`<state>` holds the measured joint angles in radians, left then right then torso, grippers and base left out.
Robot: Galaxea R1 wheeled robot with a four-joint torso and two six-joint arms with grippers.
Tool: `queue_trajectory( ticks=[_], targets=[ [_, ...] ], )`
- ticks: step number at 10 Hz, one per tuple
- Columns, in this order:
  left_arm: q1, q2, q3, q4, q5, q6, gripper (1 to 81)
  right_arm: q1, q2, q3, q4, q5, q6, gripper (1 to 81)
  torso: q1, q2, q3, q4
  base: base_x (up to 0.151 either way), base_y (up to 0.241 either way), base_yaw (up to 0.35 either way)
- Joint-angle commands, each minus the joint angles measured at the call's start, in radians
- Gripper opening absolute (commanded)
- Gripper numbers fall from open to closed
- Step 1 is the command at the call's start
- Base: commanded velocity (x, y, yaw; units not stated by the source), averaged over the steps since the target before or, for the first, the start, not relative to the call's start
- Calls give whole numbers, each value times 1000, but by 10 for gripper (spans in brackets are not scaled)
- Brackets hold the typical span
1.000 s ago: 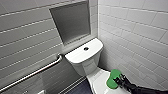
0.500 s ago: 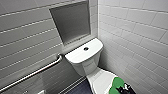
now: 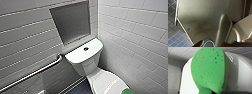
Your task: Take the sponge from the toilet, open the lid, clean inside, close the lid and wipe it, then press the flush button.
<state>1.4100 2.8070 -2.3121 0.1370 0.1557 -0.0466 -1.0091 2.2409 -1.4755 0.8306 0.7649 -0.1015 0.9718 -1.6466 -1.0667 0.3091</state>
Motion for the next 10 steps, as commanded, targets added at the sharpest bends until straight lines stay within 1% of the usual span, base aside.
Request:
queue_trajectory(
  ticks=[1,2,4,5,6,7,8,9,10],
  targets=[
    [-6,-20,5,13,80,7,811,-98,-108,78,-151,103,146,10,0,0,0,0,0,0,0],
    [-6,-20,5,13,80,7,811,-163,-125,104,-208,154,183,10,0,0,0,0,0,0,0],
    [-6,-20,5,16,80,7,811,-288,-130,124,-291,234,226,10,0,0,0,0,0,0,0],
    [-6,-20,5,16,80,7,811,-349,-131,156,-352,289,232,10,0,0,0,0,0,0,0],
    [-6,-18,5,18,80,7,811,-392,-143,219,-419,350,226,10,0,0,0,0,0,0,0],
    [-6,-13,5,29,80,7,811,-405,-156,291,-436,367,218,10,0,0,0,0,0,0,0],
    [-6,-9,5,32,80,7,811,-396,-165,351,-444,366,183,10,0,0,0,0,0,0,0],
    [-6,-7,5,32,80,7,811,-366,-176,399,-435,356,118,10,0,0,0,0,0,0,0],
    [-6,-7,5,32,79,7,811,-330,-194,487,-410,334,16,10,0,0,0,0,0,0,0]
  ],
)
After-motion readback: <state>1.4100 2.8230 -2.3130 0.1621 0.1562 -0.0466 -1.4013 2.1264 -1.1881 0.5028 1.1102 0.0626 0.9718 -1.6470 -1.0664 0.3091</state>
